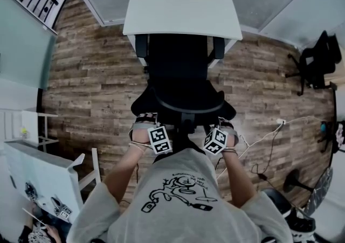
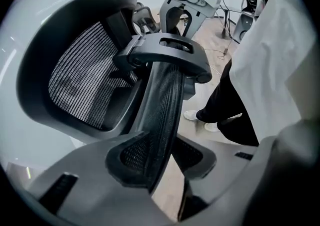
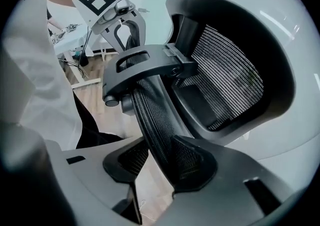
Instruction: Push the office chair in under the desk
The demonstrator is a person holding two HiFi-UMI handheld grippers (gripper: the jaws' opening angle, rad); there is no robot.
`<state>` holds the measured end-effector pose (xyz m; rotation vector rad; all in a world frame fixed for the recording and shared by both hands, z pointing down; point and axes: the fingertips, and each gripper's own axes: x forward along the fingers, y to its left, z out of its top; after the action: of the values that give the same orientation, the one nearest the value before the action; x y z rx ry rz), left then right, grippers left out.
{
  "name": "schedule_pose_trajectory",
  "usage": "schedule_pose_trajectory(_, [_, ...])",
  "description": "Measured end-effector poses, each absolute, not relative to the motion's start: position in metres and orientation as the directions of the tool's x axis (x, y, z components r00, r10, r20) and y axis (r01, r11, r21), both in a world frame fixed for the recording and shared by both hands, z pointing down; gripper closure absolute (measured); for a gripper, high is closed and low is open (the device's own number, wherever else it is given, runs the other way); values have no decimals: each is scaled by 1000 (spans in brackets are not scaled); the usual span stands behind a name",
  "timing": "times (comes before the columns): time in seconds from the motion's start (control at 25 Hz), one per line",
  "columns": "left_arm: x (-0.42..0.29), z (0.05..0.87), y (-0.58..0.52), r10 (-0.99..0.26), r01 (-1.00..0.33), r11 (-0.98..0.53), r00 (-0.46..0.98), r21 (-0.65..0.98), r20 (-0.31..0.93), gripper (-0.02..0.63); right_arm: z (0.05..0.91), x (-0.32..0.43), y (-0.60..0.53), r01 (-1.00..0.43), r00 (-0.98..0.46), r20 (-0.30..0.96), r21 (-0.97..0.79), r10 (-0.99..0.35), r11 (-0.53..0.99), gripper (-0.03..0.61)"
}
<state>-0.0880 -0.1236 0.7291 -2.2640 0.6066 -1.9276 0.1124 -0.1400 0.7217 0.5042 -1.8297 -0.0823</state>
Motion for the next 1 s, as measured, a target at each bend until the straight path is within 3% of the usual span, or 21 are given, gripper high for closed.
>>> schedule_pose_trajectory(1.0, [-84, 726, -213, -345, -253, -916, 99, -312, 933, 463, 716, 116, -236, -281, -245, 894, 306, -376, 909, 408])
